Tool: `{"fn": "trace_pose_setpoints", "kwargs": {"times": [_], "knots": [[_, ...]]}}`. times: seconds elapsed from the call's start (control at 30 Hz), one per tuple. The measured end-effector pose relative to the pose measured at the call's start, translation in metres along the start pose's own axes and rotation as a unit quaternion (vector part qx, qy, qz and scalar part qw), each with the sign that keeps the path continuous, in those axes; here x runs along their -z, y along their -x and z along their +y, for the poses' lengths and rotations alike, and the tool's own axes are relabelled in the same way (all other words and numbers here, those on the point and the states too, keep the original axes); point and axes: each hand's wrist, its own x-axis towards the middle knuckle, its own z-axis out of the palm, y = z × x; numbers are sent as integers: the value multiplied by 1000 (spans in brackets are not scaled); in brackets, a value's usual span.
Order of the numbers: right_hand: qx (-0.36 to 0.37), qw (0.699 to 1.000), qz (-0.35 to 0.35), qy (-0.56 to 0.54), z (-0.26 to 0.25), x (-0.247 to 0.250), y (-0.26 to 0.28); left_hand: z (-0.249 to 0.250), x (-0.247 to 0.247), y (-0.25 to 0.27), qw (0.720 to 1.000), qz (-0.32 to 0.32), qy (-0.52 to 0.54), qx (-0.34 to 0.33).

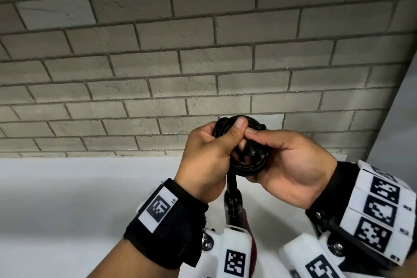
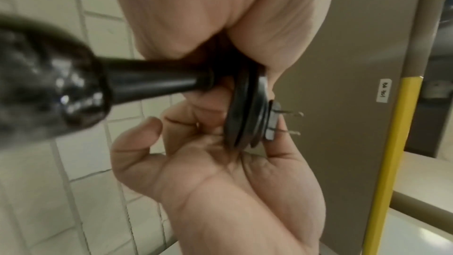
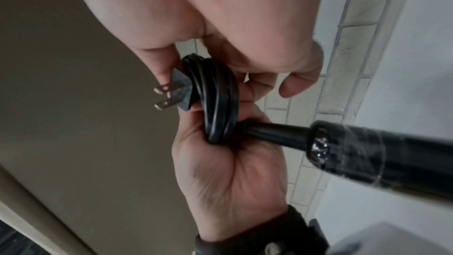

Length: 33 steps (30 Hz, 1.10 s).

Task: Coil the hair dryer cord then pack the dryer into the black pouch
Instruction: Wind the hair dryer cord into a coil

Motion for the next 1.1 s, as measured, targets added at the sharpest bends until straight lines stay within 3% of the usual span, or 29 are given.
{"fn": "trace_pose_setpoints", "kwargs": {"times": [0.13,0.33,0.47,0.73,0.87,1.1], "knots": [[-37,997,13,67,3,-2,5,1,-3,-1,997,26,-21,-66],[-80,997,-5,2,7,-4,7,0,-7,2,990,62,-69,-110],[-104,994,-39,15,9,0,8,-3,-5,4,986,70,-76,-133],[-122,983,-80,109,3,11,9,-13,-6,5,995,32,-50,-85],[-109,984,-43,136,4,17,7,-19,-7,8,995,36,-70,-65],[-14,985,115,125,12,11,7,-19,-4,2,988,66,-105,-93]]}}
